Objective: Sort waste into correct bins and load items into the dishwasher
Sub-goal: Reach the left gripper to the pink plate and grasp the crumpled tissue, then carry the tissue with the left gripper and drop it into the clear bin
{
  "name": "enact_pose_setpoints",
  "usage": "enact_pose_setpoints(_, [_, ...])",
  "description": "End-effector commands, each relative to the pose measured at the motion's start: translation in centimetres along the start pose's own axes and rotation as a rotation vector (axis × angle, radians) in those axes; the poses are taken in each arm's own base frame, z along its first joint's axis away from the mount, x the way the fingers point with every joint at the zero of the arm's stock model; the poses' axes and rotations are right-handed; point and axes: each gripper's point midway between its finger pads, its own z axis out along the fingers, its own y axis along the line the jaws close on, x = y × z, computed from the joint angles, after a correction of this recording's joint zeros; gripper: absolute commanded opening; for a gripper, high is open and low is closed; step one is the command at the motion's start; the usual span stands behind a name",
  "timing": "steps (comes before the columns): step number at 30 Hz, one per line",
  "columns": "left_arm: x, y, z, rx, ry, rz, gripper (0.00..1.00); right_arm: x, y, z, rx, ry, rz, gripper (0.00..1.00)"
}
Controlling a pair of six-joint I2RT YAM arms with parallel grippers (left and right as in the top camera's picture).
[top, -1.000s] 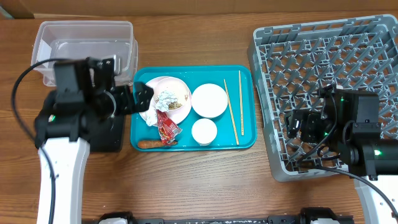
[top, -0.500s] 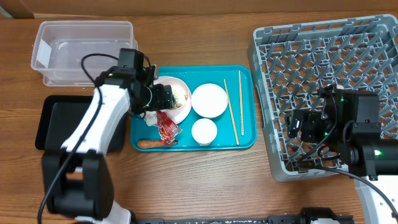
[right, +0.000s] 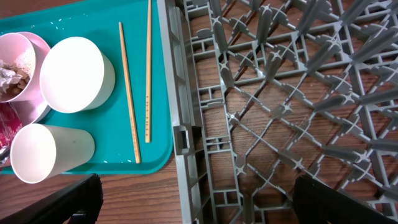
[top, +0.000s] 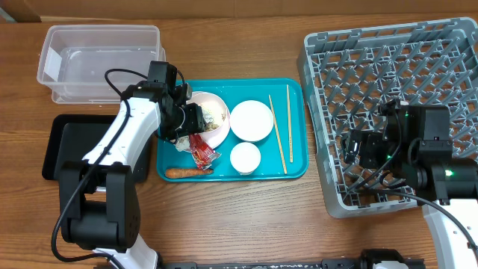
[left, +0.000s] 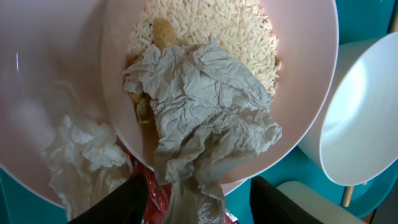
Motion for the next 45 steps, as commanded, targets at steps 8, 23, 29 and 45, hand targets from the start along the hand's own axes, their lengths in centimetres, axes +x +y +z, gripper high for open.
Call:
enact_pose_setpoints(8, [-1.2,-1.0,-2.2,0.008,-0.051,0.009,0.33,-1.2,0.3,-0.9,0.002,-0.040,-0.010,1.00])
enact_pose_setpoints(23, [-2.8,-0.9,-3.2,-0.027,-0.110,0.025,0.04,-1.2,0.3,-0.9,0.002,-0.040,-0.010,1.00])
enact_pose_setpoints(29, [-5.5,-2.6,-7.3,-0.028,-0.184,0.095,0.04,-1.2,0.3,-0.9,0.002,-0.041,-0.010,1.00])
enact_pose_setpoints(45, [-17.0,3.9,-19.0,-0.392,-0.684,-0.032,0.04,-1.2,0.3,-0.9,0.002,-0.041,-0.010,1.00])
